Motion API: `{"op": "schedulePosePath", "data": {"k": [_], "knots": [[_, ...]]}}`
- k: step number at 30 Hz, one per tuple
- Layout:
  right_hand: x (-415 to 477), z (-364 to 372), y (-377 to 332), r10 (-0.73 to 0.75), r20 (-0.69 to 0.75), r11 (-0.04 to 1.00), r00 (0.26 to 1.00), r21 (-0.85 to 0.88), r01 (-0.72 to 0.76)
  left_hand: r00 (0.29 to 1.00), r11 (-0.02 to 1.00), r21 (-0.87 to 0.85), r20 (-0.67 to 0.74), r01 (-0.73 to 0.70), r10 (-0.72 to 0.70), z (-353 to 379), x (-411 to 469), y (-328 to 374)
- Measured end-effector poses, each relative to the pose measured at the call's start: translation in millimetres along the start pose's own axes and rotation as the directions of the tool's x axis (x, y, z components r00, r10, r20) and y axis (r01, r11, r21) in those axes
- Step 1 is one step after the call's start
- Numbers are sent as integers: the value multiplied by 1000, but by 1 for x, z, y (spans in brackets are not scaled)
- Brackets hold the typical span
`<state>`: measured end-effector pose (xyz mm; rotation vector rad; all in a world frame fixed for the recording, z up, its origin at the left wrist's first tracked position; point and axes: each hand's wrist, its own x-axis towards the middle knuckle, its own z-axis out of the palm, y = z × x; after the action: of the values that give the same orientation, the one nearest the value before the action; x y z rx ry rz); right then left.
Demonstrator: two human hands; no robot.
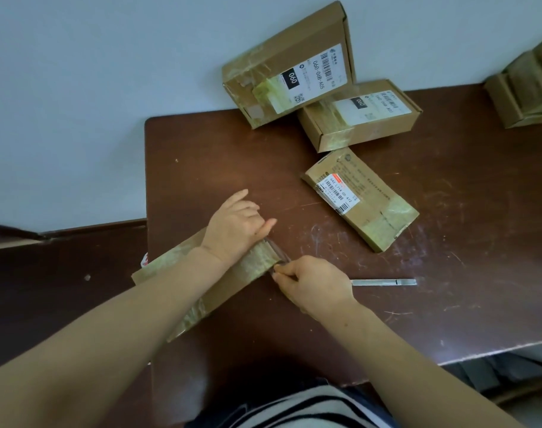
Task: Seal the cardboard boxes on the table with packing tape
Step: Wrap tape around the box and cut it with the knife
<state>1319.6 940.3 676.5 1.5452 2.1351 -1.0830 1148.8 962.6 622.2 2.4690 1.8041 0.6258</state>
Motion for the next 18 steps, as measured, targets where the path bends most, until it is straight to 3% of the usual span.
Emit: {"op": "schedulePosePath", "data": {"k": [6, 10, 13, 14, 16, 18], "knots": [[0, 3, -1, 13, -11, 999, 1000, -34, -14, 980, 935, -325, 87, -144, 181, 2, -26, 20], [1, 0, 0, 9, 17, 1000, 1000, -13, -8, 992, 953, -281, 27, -112, 125, 4, -14, 26], [0, -2, 0, -3, 21, 1000, 1000, 6, 3, 985, 977, -172, 92, -126, 144, 7, -13, 26], [-1, -3, 0, -6, 19, 1000, 1000, 14, 6, 981, 996, -53, 175, -78, 87, 7, -14, 25], [-1, -4, -1, -13, 11, 1000, 1000, 28, 13, 894, 953, 253, 367, 168, -255, 1, -13, 22], [2, -4, 2, -12, 3, 999, 1000, 35, 12, 794, 868, 311, 365, 387, -485, 4, -14, 21]]}}
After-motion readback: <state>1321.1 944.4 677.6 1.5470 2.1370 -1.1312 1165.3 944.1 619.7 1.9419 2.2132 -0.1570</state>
